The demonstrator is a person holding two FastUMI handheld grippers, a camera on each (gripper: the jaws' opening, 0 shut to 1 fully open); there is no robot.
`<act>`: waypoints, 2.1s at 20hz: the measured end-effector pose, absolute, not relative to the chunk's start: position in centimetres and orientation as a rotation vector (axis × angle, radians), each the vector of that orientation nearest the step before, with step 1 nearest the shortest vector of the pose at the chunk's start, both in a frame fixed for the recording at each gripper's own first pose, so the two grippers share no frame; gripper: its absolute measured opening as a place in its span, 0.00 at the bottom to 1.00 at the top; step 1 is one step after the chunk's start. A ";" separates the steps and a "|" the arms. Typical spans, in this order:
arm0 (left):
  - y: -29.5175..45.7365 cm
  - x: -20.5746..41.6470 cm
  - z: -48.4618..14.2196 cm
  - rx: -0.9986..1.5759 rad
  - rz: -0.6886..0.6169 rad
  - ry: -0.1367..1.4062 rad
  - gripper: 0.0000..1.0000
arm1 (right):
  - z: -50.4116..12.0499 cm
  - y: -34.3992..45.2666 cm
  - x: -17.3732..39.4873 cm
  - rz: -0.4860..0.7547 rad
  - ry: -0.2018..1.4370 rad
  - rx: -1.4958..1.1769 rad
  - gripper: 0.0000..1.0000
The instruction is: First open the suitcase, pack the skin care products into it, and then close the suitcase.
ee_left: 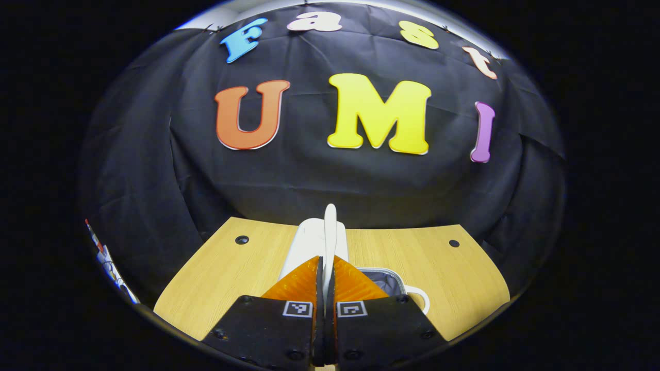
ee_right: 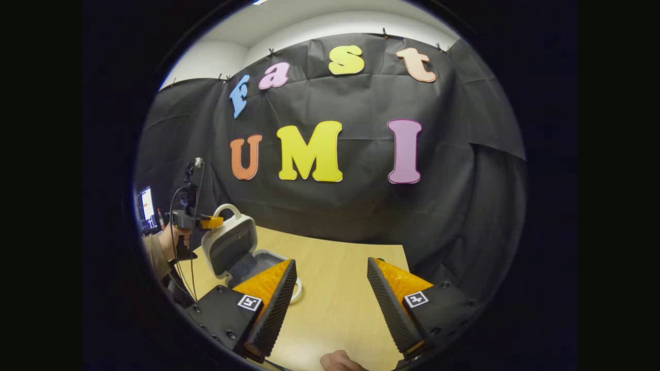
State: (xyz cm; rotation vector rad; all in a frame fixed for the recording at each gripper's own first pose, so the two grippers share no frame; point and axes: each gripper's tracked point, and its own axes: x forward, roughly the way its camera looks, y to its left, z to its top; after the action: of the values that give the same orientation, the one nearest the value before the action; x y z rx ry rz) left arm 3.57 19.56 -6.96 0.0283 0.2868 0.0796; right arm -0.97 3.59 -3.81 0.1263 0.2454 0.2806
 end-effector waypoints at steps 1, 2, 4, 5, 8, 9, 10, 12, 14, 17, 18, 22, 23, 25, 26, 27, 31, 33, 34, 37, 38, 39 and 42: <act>18.2 3.5 -7.5 0.064 0.079 0.300 0.03 | -3.8 3.2 -1.2 0.279 0.247 0.131 0.81; 16.9 3.7 -6.9 0.095 0.075 0.314 0.03 | -3.9 2.8 -1.3 0.276 0.248 0.137 0.81; 13.3 4.0 -8.2 0.159 0.041 0.336 0.03 | -4.3 2.4 -1.2 0.274 0.252 0.155 0.81; 11.5 4.2 -9.3 0.188 0.020 0.355 0.04 | -4.6 2.2 -1.3 0.268 0.255 0.162 0.81; 7.7 4.6 -12.8 0.251 -0.023 0.425 0.03 | -5.6 1.7 -1.6 0.257 0.290 0.195 0.77; 6.6 4.7 -14.1 0.264 -0.038 0.449 0.04 | -6.0 1.6 -1.7 0.251 0.297 0.199 0.77; 5.6 4.9 -15.2 0.278 -0.048 0.474 0.03 | -6.3 1.3 -1.7 0.242 0.304 0.198 0.81; 4.3 5.2 -17.2 0.319 -0.059 0.518 0.04 | -7.1 0.8 -2.0 0.227 0.321 0.203 0.77; 3.2 5.2 -18.9 0.358 -0.070 0.561 0.04 | -7.9 0.2 -2.3 0.211 0.341 0.213 0.81; 1.7 4.9 -21.9 0.420 -0.085 0.641 0.04 | -9.1 -0.9 -2.6 0.179 0.367 0.235 0.81; 1.8 5.4 -22.7 0.439 -0.084 0.660 0.05 | -9.5 -1.3 -2.7 0.167 0.376 0.244 0.77; 1.3 5.5 -24.9 0.490 -0.086 0.708 0.07 | -10.9 -2.3 -2.7 0.125 0.402 0.267 0.77; 0.9 5.4 -25.5 0.494 -0.093 0.727 0.09 | -11.2 -2.4 -2.7 0.117 0.407 0.272 0.81; 0.0 5.1 -26.6 0.466 -0.117 0.755 0.24 | -11.6 -2.4 -2.6 0.107 0.415 0.283 0.81; -0.4 5.1 -26.7 0.457 -0.124 0.755 0.24 | -11.6 -2.4 -2.5 0.104 0.415 0.285 0.81; -0.7 5.0 -26.4 0.447 -0.127 0.750 0.41 | -11.5 -2.4 -2.4 0.098 0.413 0.283 0.81; -1.2 4.0 -23.1 0.380 -0.136 0.665 0.88 | -10.0 -2.5 -1.6 0.051 0.363 0.248 0.77; -0.2 4.0 -19.5 0.327 -0.118 0.574 0.97 | -8.1 -2.2 -1.0 0.019 0.306 0.224 0.81; 0.4 3.8 -17.5 0.292 -0.111 0.516 0.97 | -7.1 -1.9 -0.6 0.006 0.277 0.215 0.81; 3.3 2.2 -10.2 0.166 -0.076 0.331 0.97 | -5.1 0.3 0.9 -0.003 0.222 0.196 0.81; 4.4 1.6 -7.8 0.117 -0.069 0.266 0.97 | -4.6 1.5 1.5 0.005 0.210 0.194 0.81; 6.1 1.4 -5.2 0.075 -0.055 0.210 0.98 | -4.2 2.8 2.1 0.013 0.203 0.192 0.81; 11.0 -0.1 -0.5 0.025 -0.004 0.109 0.99 | -2.6 7.1 3.4 0.053 0.176 0.188 0.81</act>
State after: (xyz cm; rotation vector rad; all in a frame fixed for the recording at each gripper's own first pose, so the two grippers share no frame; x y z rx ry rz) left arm -0.07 10.99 -0.46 0.0254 0.1091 -0.0037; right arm 3.44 7.13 -2.58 0.1881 0.1757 0.0534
